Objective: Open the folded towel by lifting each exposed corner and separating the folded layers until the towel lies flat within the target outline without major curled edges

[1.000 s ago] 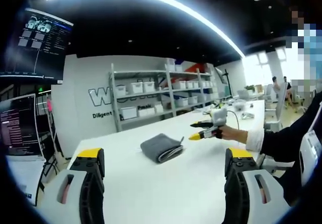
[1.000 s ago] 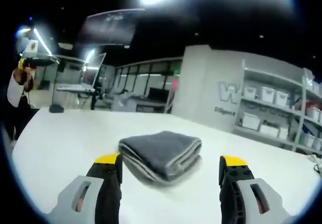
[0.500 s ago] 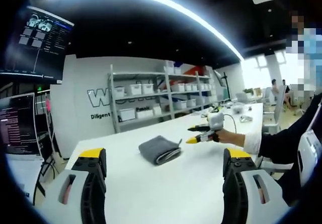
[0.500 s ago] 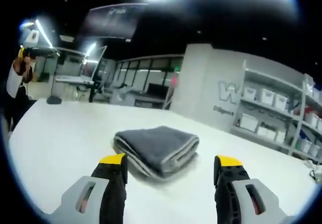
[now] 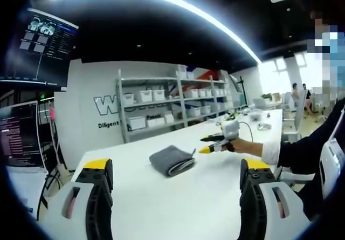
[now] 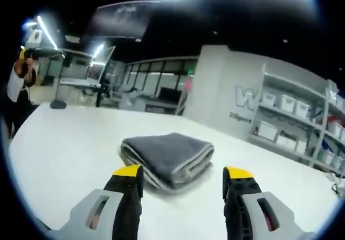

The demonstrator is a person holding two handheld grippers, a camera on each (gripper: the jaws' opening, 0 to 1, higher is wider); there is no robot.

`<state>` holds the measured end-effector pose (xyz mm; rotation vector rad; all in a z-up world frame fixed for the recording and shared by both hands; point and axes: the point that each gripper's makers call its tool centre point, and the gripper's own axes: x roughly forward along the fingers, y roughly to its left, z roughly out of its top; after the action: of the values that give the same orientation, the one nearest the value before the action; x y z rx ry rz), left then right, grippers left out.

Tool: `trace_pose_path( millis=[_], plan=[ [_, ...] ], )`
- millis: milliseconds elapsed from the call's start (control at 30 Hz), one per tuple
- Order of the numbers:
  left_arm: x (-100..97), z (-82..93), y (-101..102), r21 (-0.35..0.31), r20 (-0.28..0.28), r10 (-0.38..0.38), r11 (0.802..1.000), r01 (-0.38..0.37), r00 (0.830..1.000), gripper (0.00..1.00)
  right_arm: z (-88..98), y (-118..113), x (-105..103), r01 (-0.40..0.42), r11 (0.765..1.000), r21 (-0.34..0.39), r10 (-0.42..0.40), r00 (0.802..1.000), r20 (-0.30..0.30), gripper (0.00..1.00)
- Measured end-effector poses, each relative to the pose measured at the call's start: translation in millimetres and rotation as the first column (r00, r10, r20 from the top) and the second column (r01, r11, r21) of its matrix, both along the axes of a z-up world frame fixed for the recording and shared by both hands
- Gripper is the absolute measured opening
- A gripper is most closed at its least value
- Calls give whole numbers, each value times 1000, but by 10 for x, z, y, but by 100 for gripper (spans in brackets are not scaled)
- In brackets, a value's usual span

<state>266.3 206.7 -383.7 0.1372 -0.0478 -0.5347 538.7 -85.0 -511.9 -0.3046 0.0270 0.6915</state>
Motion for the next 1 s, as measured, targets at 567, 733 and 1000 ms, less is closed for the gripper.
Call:
trace_pose_path(
  millis=[567,733,1000],
  plan=[
    [-15,7,50,-10,-5,7,1000,-7,1000,98,-137,86,65,-4,1000,-11,4,999,-35,51],
    [-20,18,52,-17,2,6,1000,-6,1000,97,-137,88,71,-3,1000,5,3,999,-39,49],
    [-44,31,72,-18,7,6,1000,-6,1000,97,-177,152,242,18,999,32,-16,998,-58,44]
  ],
)
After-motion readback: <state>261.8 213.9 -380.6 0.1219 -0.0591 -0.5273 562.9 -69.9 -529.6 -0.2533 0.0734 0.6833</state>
